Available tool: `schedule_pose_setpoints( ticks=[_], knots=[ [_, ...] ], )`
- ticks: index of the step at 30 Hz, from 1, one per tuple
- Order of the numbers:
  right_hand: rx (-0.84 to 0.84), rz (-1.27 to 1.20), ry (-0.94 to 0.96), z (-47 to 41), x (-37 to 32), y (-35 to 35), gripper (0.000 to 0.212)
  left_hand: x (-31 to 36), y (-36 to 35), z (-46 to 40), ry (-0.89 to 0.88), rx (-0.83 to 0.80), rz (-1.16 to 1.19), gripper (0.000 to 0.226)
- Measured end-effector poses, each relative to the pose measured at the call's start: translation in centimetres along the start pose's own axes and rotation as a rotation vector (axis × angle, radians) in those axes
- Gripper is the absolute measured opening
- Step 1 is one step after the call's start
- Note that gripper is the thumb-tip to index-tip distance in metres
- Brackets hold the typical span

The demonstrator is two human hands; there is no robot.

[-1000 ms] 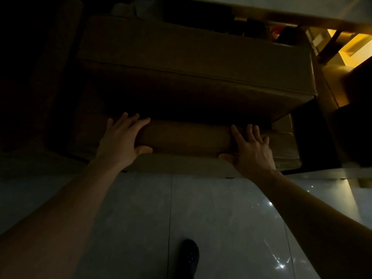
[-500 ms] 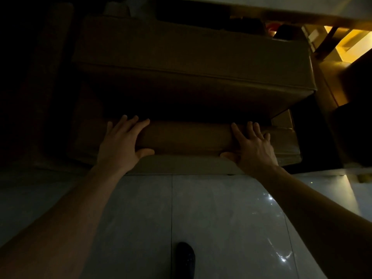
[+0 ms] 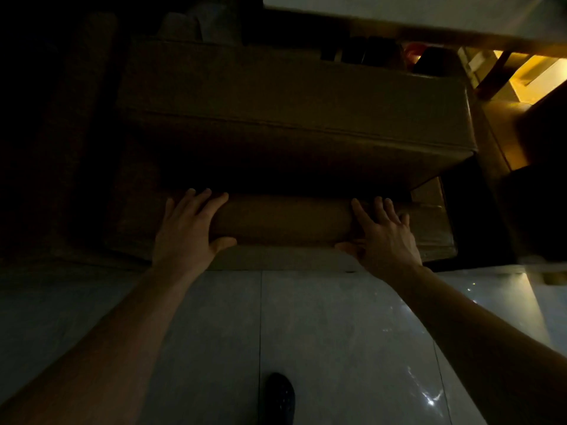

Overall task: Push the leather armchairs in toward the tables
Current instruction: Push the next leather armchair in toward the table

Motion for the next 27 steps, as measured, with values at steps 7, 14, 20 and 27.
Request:
schedule_pose_setpoints(
  ticks=[7,14,20,27],
  knots=[
    [-0.013,0.02,-0.006,0.1,0.2,-0.4,0.099,-0.3,-0.6,0.0,0.014,-0.051,0.044,0.086],
    [-0.082,0.03,-0.03,0.7,-0.2,-0.1,0.101,-0.1,-0.6,-0.3,0.056,-0.207,-0.018,0.093],
    [-0.193,-0.088,-0.032,1.7,-2.4,2.5,0.093,0.0,2.1,2.1,0.129,-0.289,0.031,0.087],
    [-0.278,-0.232,0.127,5.3,-12.5,6.0,0.089,-4.3,7.8,7.4,0.165,-0.349,0.11,0.091]
  ],
)
Point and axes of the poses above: each hand's wrist, its own z-axis away from the middle knuckle, its own y-axis out of the back of the hand, x = y × z, the point moved 10 cm from there along -z, towards the middle knuckle, and after that the axes turned 7 degrees about -x, right-handed, at the moved point
